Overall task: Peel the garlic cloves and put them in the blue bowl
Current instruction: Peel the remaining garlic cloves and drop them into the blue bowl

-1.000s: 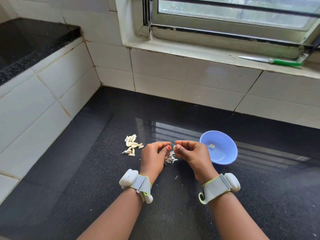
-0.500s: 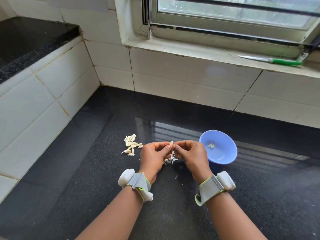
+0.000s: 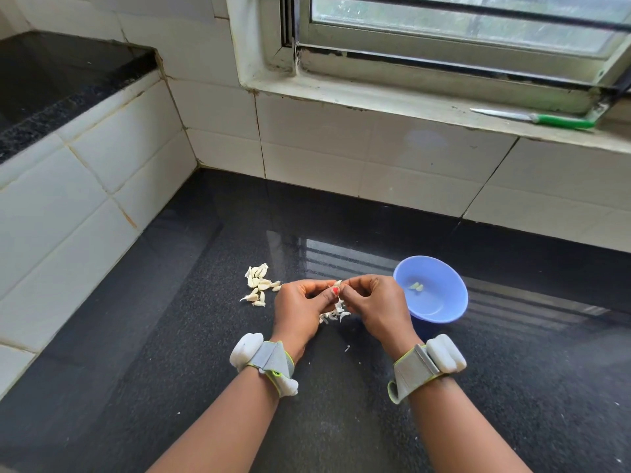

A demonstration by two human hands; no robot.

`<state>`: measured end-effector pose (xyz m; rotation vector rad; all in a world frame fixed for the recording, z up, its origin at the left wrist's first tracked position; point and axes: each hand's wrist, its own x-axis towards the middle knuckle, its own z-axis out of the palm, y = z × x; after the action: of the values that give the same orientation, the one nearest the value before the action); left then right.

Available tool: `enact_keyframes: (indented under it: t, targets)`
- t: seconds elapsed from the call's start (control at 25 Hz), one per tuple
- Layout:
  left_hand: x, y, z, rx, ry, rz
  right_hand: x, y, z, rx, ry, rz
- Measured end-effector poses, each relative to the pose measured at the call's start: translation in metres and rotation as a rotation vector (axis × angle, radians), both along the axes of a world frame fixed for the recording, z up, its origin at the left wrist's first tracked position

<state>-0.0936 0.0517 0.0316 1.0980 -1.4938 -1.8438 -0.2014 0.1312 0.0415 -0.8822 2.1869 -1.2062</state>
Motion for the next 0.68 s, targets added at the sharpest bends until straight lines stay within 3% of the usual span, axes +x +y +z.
enact_keyframes:
  t: [0.24, 0.68]
  targets:
    - [0.0012, -0.0023, -0.0029, -0.017, -0.017, 0.014, -0.0005, 0.0010, 0.0013, -0.019, -0.079, 0.036]
    - [0.0018, 0.0001, -0.0025, -0.005, -0.005, -0.046, -0.0024, 0.0013, 0.0038, 0.070, 0.027, 0.040]
